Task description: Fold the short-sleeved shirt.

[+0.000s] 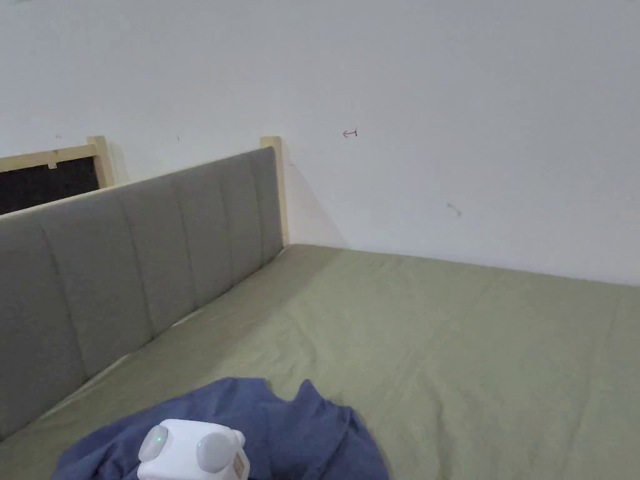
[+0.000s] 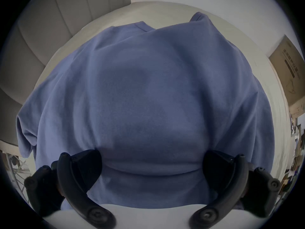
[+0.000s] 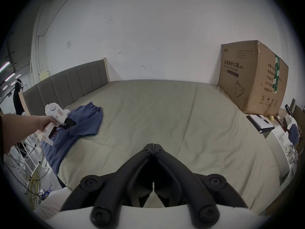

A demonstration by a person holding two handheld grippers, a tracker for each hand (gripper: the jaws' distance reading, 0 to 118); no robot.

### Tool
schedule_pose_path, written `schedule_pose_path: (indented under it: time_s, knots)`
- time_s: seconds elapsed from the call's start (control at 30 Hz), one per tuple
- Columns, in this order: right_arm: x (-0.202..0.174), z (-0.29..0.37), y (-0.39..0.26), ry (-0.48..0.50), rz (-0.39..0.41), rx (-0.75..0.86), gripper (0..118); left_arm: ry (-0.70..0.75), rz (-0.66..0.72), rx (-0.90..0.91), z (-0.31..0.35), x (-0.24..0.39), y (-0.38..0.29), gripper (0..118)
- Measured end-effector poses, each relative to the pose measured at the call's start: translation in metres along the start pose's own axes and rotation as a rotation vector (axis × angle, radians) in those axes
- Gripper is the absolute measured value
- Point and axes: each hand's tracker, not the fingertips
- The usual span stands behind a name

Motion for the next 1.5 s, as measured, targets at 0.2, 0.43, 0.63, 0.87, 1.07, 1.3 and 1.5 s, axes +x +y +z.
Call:
schedule_pose_path:
  time_s: [0.2,0.43,0.63,0.87,1.07,1.3,1.5]
  knots:
    - [-0.008,-0.005,0.0,0.055,-0.039,-0.01,0,0.002,0.012,0.056,0.033,0.015,-0.014,96]
    - [-0.005,0.023,0.016,0.081,-0.019,-0.014,0,0.008,0.045,0.247,0.102,0.013,-0.039,0]
    - [0.017,0.062,0.035,0.047,-0.023,0.099,0,-0.125,0.083,0.411,0.218,0.001,-0.021,0]
    - [0.046,0.094,0.042,0.01,-0.098,0.167,0,-0.346,-0.151,0.744,0.417,0.081,-0.011,0]
    - [0.077,0.116,0.044,-0.04,-0.189,0.239,0,-0.442,-0.352,0.795,0.52,0.205,-0.024,0]
    - [0.117,0.125,0.032,-0.124,-0.249,0.246,0,-0.648,-0.486,0.614,0.46,0.353,-0.03,0]
    - [0.139,0.119,0.0,-0.18,-0.272,0.186,0,-0.67,-0.496,0.261,0.267,0.472,-0.058,0]
